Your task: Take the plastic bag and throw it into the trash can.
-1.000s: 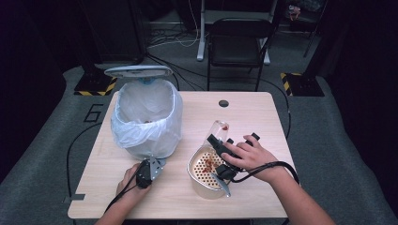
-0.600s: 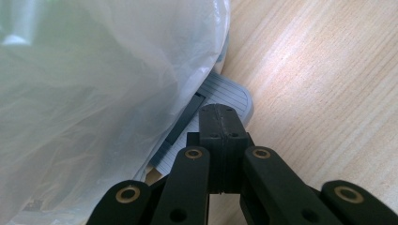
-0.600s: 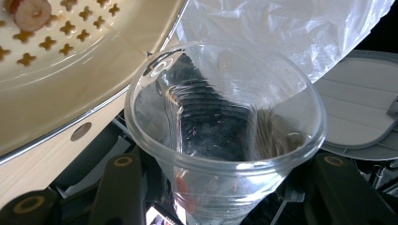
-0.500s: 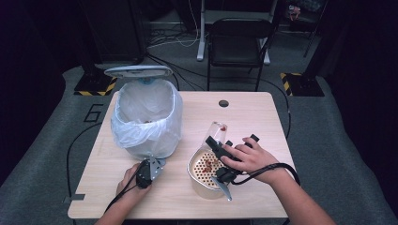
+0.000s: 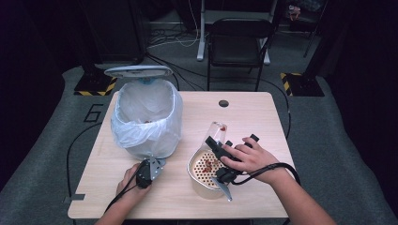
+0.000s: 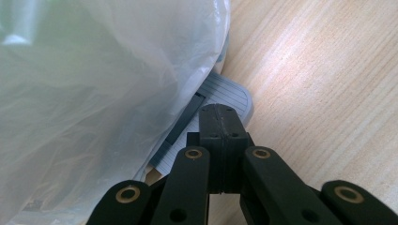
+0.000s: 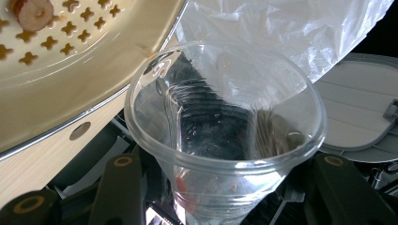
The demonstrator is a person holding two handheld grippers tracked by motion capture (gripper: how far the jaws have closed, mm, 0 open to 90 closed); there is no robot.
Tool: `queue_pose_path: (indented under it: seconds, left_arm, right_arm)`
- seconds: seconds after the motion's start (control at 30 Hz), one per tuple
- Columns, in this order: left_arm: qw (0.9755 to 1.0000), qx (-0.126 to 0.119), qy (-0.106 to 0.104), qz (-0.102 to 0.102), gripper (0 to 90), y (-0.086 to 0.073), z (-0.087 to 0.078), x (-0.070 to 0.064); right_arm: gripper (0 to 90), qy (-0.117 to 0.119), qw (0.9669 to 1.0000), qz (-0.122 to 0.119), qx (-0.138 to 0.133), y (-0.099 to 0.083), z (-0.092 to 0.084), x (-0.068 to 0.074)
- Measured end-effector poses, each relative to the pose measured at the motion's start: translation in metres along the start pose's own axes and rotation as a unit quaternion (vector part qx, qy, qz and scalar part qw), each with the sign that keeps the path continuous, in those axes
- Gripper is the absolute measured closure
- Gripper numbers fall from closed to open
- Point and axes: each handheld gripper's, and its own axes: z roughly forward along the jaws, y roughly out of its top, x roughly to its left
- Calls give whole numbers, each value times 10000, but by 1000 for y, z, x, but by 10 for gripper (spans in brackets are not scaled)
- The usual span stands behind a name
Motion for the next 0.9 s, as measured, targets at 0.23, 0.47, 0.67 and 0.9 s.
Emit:
queue_pose_path:
  seconds: [0.23,0.47,0.67,0.9]
  left_arm:
    - [10000,-6,15,-2,900,0,0,0]
    - [10000,14,19,15,900,0,0,0]
    - [10000,25,22,44,900,0,0,0]
    - [10000,22,-1,13,900,0,0,0]
  right_arm:
    - [490,75,9995,304,-106,-2,-1,-3]
    - [490,74,9984,553,-64,-7,-4,-9]
    - [488,246,9937,1061,-264,-14,-4,-20]
    - [489,599,9753,2073,-472,-30,-2,-30]
